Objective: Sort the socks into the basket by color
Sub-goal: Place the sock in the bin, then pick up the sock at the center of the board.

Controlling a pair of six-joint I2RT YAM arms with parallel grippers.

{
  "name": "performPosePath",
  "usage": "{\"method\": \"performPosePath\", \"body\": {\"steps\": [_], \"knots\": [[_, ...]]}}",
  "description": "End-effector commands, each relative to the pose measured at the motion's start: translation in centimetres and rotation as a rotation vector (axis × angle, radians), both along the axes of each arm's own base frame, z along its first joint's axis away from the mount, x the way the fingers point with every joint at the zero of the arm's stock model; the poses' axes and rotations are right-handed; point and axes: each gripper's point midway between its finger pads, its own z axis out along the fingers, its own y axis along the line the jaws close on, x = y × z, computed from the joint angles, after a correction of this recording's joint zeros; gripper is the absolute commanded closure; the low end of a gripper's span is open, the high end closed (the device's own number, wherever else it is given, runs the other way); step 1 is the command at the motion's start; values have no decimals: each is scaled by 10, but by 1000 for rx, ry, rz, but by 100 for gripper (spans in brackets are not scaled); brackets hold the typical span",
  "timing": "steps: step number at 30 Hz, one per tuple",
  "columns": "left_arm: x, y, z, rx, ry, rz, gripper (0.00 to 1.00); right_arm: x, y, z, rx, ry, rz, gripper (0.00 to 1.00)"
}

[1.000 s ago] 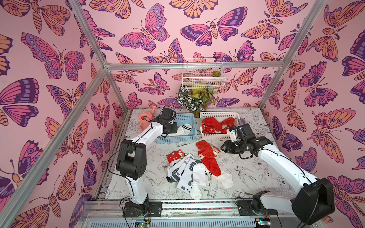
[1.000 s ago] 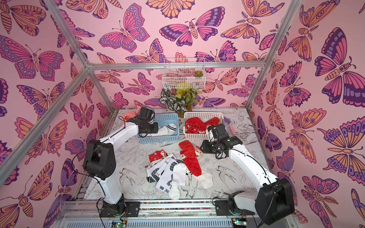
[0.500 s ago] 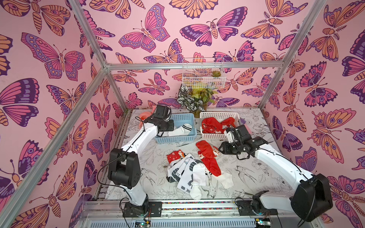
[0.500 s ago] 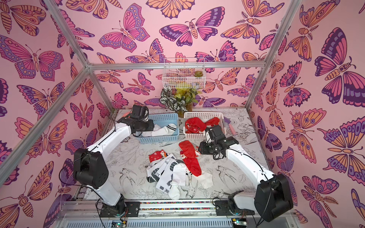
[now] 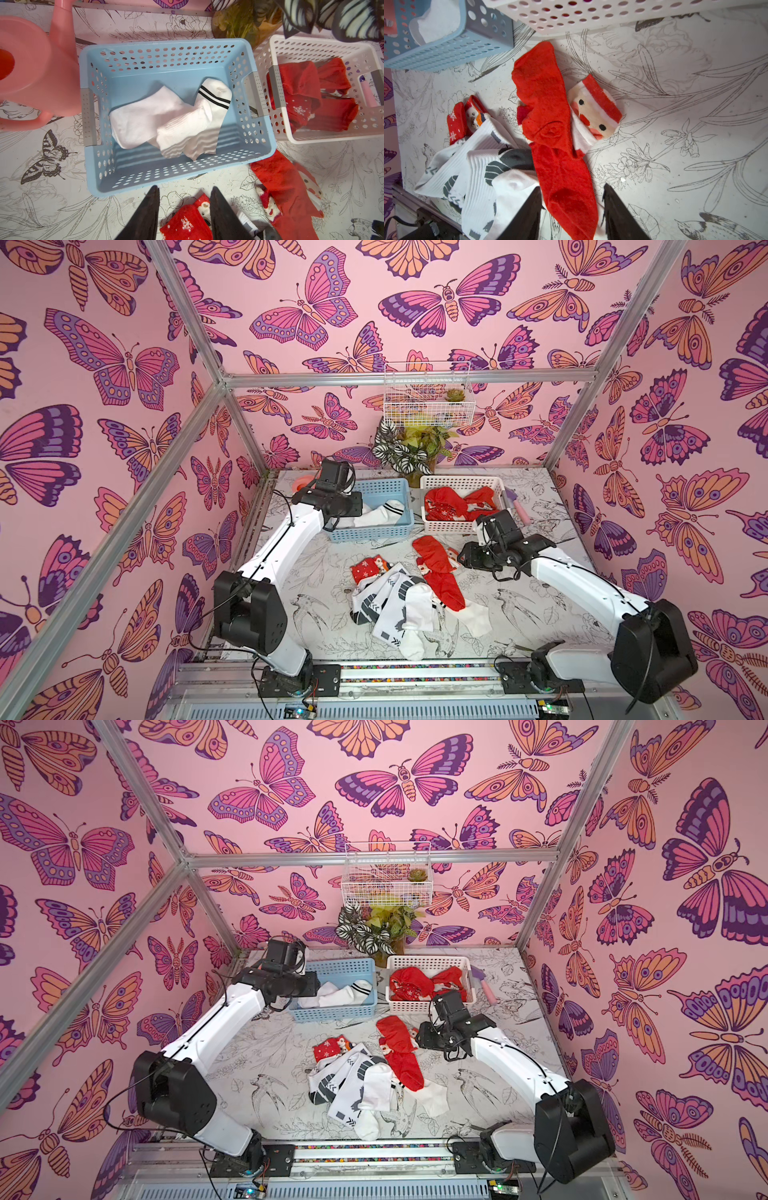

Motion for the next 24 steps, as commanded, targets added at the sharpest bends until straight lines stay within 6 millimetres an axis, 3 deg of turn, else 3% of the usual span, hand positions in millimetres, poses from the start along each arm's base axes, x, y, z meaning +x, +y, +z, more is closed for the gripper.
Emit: {"method": "performPosePath", "body": {"steps": [1,11,24], "knots": [[-11,2,-9,10,36,-16,57,0,-1,-12,-3,19,-68,46],[-15,1,-11,-5,39,-16,58,-11,8,-37,88,42,-191,42],[-16,0,-14,-8,48,-20,59,4,26,-45,162,28,-173,42]]}}
